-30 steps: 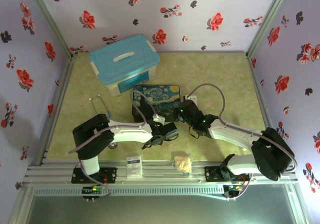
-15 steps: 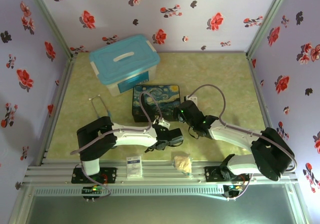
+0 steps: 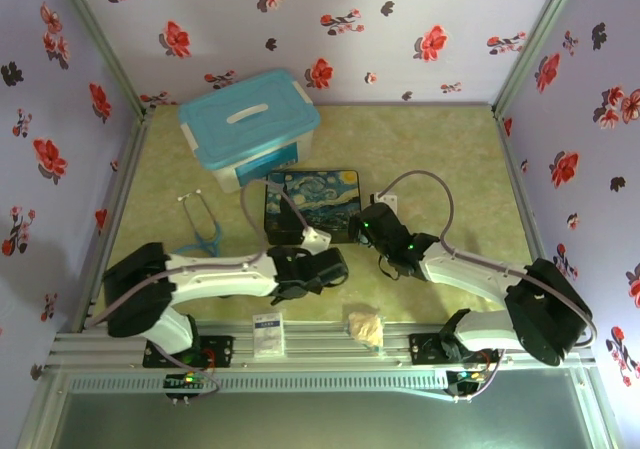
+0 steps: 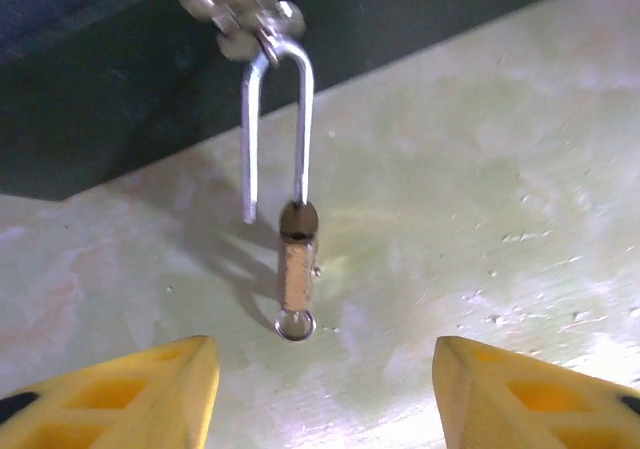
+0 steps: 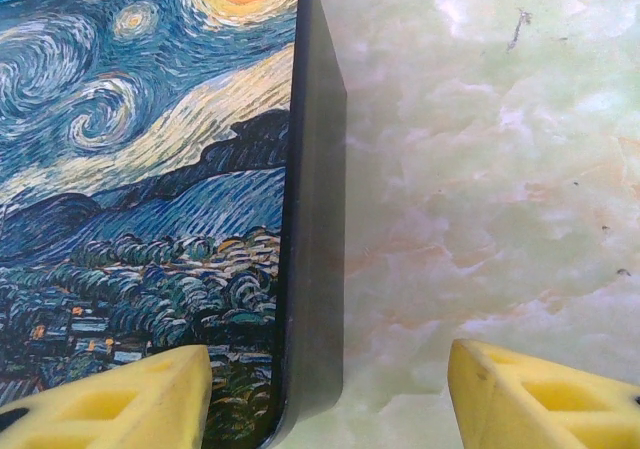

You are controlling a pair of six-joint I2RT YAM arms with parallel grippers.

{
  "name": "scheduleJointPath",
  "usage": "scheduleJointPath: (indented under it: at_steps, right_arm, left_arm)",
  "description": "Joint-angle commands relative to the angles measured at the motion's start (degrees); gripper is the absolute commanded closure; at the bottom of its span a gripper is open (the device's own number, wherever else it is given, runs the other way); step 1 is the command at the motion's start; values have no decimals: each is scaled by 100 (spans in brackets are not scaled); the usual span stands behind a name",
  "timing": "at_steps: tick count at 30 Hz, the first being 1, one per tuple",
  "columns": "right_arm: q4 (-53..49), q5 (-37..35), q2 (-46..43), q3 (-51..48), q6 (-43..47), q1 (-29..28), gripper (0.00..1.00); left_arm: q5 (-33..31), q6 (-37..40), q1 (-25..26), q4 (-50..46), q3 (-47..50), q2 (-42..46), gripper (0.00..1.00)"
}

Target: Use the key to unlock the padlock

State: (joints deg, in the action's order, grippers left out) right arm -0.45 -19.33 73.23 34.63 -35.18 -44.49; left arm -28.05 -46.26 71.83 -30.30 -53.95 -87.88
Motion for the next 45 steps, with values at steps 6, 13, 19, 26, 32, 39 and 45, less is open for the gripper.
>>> scheduleJointPath:
  at_steps: [6,13,19,26,32,39,45]
  right_arm:
    - [-291,-137,124,-69,-61,56,36]
    - [-280,-130,187,-79,-68,54,36]
    - [-236,-106,264,-89,-92,57,36]
    - [-244,-105,248,-78,-96,54,37]
    - [-80,-64,-720,-408,62,54,35]
    - [-308,1218,-1699,-471,416,68,1]
    - [482,1761,-1983,-1012,-183,-233,6]
  left_arm:
    - [948,510,-620,1289,549,44,48]
    - [746,469,-520,1292,467,-245,65]
    - [664,473,-437,1188,273,-624,66]
    - [648,398,-276,1005,-33,-749,65]
    - [732,370,-499,1070,242,225,51]
    - [1488,390,-1287,1761,977,1805,0]
    - [1891,120,-2035,2113,1573,2461,0]
